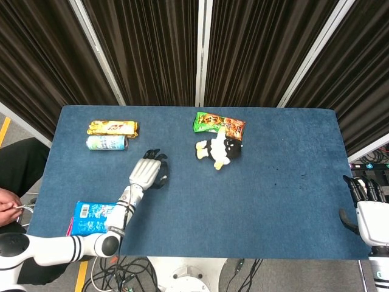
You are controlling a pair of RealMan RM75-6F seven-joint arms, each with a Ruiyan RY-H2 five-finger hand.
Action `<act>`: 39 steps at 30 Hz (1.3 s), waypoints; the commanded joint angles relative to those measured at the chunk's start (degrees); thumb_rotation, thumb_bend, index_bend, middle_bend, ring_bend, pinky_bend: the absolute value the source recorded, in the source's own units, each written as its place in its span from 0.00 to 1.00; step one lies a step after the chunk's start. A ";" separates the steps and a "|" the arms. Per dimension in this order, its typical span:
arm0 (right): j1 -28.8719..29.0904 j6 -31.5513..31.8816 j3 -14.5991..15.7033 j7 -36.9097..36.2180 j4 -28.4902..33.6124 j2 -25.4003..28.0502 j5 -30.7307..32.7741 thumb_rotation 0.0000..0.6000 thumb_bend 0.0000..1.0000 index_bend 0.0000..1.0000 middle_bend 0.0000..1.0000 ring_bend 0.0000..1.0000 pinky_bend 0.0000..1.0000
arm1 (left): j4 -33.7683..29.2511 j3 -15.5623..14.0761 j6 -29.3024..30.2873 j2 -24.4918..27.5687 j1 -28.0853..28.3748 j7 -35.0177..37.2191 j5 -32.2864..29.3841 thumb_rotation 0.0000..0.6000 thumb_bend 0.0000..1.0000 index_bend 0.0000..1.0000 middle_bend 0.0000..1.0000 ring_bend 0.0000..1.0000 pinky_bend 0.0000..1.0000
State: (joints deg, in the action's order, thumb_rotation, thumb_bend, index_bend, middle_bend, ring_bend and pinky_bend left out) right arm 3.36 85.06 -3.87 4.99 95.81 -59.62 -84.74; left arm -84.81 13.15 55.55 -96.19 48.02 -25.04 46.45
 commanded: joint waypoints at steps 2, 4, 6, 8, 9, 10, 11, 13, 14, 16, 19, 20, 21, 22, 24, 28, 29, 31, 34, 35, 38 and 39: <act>-0.05 0.05 -0.01 0.07 0.12 0.05 0.05 1.00 0.28 0.08 0.15 0.00 0.02 | 0.81 0.06 -1.23 0.17 -0.10 0.95 -0.69 1.00 0.42 0.54 0.19 0.02 0.00; -0.07 0.06 0.03 0.12 0.16 0.04 -0.02 1.00 0.28 0.08 0.15 0.00 0.02 | 1.22 -0.10 -1.68 0.10 -0.06 1.14 -1.04 1.00 0.42 0.54 0.19 0.02 0.00; -0.05 0.05 0.03 0.15 0.20 0.04 -0.04 1.00 0.28 0.08 0.15 0.00 0.02 | 1.41 -0.21 -1.74 0.02 -0.11 1.36 -1.09 1.00 0.42 0.54 0.19 0.02 0.00; -0.06 0.06 0.04 0.18 0.23 0.03 -0.04 1.00 0.28 0.08 0.15 0.00 0.02 | 1.32 -0.55 -1.62 0.10 -0.23 1.43 -0.69 1.00 0.42 0.53 0.19 0.02 0.00; -0.05 0.04 0.05 0.20 0.23 0.03 -0.05 1.00 0.28 0.08 0.15 0.00 0.02 | 1.13 -0.78 -1.59 0.26 -0.30 1.42 -0.37 1.00 0.42 0.51 0.19 0.02 0.00; -0.04 0.01 0.05 0.21 0.24 0.03 -0.05 1.00 0.28 0.08 0.15 0.00 0.02 | 0.98 -0.91 -1.58 0.39 -0.33 1.42 -0.18 1.00 0.42 0.50 0.19 0.02 0.00; -0.02 -0.01 0.04 0.23 0.26 0.04 -0.07 1.00 0.28 0.08 0.15 0.00 0.02 | 0.84 -1.01 -1.59 0.51 -0.35 1.44 -0.03 1.00 0.42 0.48 0.19 0.02 0.00; 0.01 -0.01 0.04 0.25 0.30 0.04 -0.13 1.00 0.28 0.08 0.15 0.00 0.02 | 0.58 -1.14 -1.69 0.73 -0.39 1.52 0.07 1.00 0.42 0.45 0.19 0.02 0.00; 0.00 0.00 0.05 0.26 0.32 0.04 -0.17 1.00 0.28 0.08 0.15 0.00 0.02 | 0.50 -1.19 -1.76 0.81 -0.38 1.53 0.08 1.00 0.42 0.44 0.19 0.02 0.00; -0.04 0.05 0.06 0.26 0.33 0.05 -0.14 1.00 0.28 0.08 0.15 0.00 0.02 | 0.35 -1.29 -1.82 0.92 -0.34 1.51 0.13 1.00 0.42 0.42 0.18 0.02 0.00; -0.13 0.13 0.07 0.18 0.34 0.06 -0.08 1.00 0.29 0.08 0.16 0.00 0.02 | 0.12 -1.43 -1.71 0.97 -0.35 1.53 0.35 1.00 0.42 0.41 0.18 0.02 0.00; -0.15 0.16 0.07 0.15 0.33 0.07 -0.10 1.00 0.29 0.08 0.16 0.00 0.02 | 0.03 -1.51 -1.60 0.99 -0.37 1.50 0.48 1.00 0.42 0.41 0.18 0.02 0.00; -0.16 0.20 0.06 0.11 0.30 0.08 -0.11 1.00 0.29 0.08 0.16 0.00 0.02 | -0.19 -1.65 -1.48 1.10 -0.38 1.36 0.67 1.00 0.42 0.40 0.18 0.02 0.00; -0.16 0.23 0.04 0.07 0.29 0.08 -0.12 1.00 0.29 0.08 0.16 0.00 0.02 | -0.42 -1.76 -1.42 1.24 -0.39 1.27 0.87 1.00 0.42 0.40 0.18 0.02 0.00; -0.15 0.24 0.04 0.06 0.27 0.09 -0.16 1.00 0.29 0.08 0.16 0.00 0.02 | -1.06 -1.89 -1.24 1.62 -0.45 1.20 1.24 1.00 0.42 0.37 0.18 0.02 0.00; -0.04 0.13 0.00 -0.15 0.23 0.29 -0.28 1.00 0.29 0.08 0.16 0.00 0.02 | -4.58 -1.71 0.49 4.30 -1.46 2.34 3.80 1.00 0.39 0.26 0.16 0.02 0.00; -0.01 0.10 -0.03 -0.23 0.23 0.47 -0.30 1.00 0.29 0.08 0.16 0.00 0.02 | -5.52 -1.44 1.69 5.32 -2.13 3.20 4.93 1.00 0.37 0.24 0.16 0.02 0.00; 0.05 0.05 -0.11 -0.60 0.26 1.08 -0.35 1.00 0.29 0.08 0.16 0.00 0.02 | -7.52 -1.06 4.74 8.66 -4.25 5.41 7.70 1.00 0.32 0.22 0.16 0.02 0.00; 0.06 0.10 -0.28 -1.92 0.34 2.11 -0.44 1.00 0.29 0.08 0.16 0.00 0.02 | -9.84 -1.30 10.12 14.83 -8.38 8.13 11.65 1.00 0.28 0.22 0.16 0.02 0.00; 0.09 0.18 -0.33 -2.37 0.25 2.32 -0.59 1.00 0.29 0.08 0.16 0.00 0.02 | -10.34 -1.60 12.16 16.63 -9.88 8.88 13.06 1.00 0.27 0.22 0.16 0.02 0.00; 0.21 0.42 -0.35 -4.62 -0.46 2.54 -1.43 1.00 0.29 0.08 0.17 0.00 0.02 | -9.63 -3.82 19.31 21.31 -15.24 11.47 18.75 1.00 0.24 0.22 0.16 0.02 0.00; 0.28 0.42 -0.31 -5.81 -0.84 2.54 -1.79 1.00 0.29 0.08 0.17 0.00 0.02 | -9.07 -4.69 21.53 22.82 -17.30 12.39 19.96 1.00 0.24 0.22 0.16 0.02 0.00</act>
State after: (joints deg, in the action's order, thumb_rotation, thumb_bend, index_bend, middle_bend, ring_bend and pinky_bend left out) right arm 3.52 85.38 -4.18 0.66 95.55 -57.24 -85.91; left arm -93.73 10.62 70.59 -77.74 36.51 -16.05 61.31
